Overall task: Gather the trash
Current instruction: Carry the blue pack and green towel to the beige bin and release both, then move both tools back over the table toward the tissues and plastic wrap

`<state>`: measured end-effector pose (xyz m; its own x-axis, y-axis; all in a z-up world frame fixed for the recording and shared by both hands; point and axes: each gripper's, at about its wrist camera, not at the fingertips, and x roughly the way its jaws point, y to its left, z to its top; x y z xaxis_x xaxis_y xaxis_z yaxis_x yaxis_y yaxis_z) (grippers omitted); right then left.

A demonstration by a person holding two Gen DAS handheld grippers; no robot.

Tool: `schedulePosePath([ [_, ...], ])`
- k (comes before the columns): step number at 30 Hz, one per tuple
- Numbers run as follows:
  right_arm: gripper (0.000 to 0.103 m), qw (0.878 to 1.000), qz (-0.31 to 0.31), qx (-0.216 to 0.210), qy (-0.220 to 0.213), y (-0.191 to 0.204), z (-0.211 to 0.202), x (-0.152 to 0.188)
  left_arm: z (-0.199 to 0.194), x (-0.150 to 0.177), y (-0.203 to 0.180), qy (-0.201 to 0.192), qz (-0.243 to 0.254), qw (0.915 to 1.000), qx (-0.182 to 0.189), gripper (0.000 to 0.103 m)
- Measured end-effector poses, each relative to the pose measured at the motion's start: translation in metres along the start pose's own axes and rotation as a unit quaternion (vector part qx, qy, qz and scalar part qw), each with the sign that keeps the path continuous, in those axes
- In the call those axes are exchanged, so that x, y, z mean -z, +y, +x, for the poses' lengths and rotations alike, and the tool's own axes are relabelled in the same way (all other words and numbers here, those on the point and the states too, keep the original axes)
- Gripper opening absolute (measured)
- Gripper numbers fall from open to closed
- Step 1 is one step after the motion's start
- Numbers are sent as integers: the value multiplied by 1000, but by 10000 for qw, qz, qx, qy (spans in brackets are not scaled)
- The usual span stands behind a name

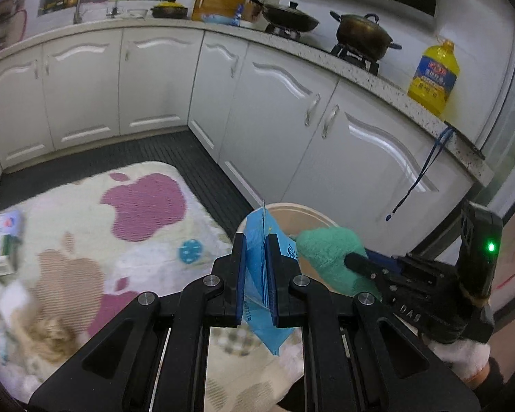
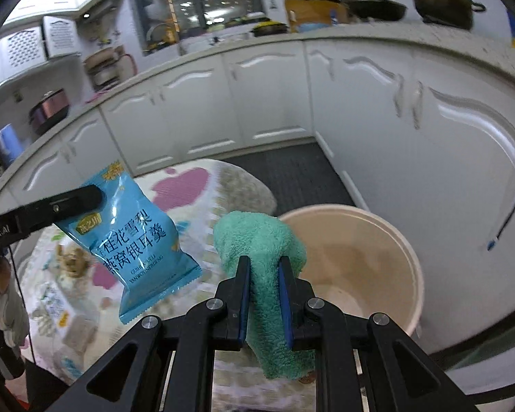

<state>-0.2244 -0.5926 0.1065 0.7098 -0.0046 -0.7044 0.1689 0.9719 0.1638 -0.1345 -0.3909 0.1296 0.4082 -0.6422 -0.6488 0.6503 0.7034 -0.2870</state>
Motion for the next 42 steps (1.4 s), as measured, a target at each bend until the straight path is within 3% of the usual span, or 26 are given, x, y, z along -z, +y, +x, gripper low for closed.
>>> schedulePosePath([
  [11,15,9977,372,452,338,-39,38,8,65,3,-14,168,-329,9993,-74,8],
  [13,31,9968,426,547,393,-42,43,9,71,7,-15,220,-358,9991,-57,10],
  [15,37,9969,430,572,311,-43,41,12,76,10,-14,335,-389,9987,1,12],
  [16,37,9969,438,577,293,-43,40,13,77,12,-13,400,-407,9984,-1,19],
  [17,37,9968,458,576,313,-44,40,14,77,13,-12,421,-418,9982,-2,28],
  [20,37,9966,572,487,333,-46,39,16,72,16,-10,406,-459,9981,43,39],
  [34,41,9982,429,349,226,-17,28,13,43,27,-3,375,-403,9982,-250,41],
  [42,42,9991,338,202,159,6,23,10,14,31,4,162,-271,9983,-480,41],
])
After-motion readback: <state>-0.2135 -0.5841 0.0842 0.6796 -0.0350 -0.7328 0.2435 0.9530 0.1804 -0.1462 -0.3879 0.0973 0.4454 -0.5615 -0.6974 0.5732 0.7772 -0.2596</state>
